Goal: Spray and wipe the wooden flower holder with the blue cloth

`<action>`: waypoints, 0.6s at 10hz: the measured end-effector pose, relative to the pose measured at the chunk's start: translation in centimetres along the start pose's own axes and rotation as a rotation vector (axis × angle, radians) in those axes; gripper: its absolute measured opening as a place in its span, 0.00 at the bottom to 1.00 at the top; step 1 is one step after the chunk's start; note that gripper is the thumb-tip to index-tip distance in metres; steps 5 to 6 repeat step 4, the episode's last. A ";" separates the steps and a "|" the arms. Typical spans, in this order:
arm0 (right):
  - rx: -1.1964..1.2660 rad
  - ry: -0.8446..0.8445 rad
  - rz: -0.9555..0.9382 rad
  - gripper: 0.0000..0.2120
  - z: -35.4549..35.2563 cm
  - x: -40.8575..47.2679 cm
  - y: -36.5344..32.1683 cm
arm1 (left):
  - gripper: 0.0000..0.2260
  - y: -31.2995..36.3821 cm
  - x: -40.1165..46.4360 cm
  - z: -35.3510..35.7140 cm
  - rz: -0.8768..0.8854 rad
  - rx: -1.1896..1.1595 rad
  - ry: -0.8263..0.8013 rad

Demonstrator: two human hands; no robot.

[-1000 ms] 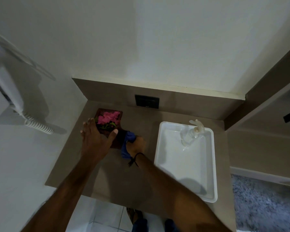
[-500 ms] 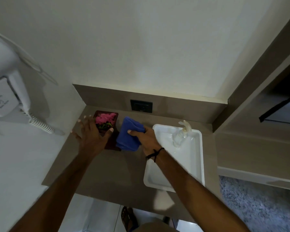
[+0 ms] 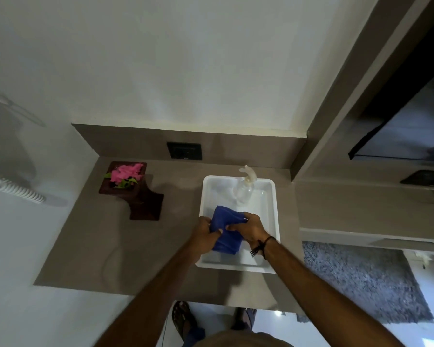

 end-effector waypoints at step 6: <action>-0.583 0.280 -0.225 0.31 -2.2 -1.0 -0.4 | 0.14 1.9 -0.4 2.3 0.119 0.571 0.127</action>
Point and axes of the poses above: each hand's wrist, its own x-axis towards the middle knuckle, its own z-axis out of the palm, y = z × x, the point moved 8 cm from there along x, towards the middle knuckle, and after that the axes turned 2 degrees about -x, right-handed, at the moved point
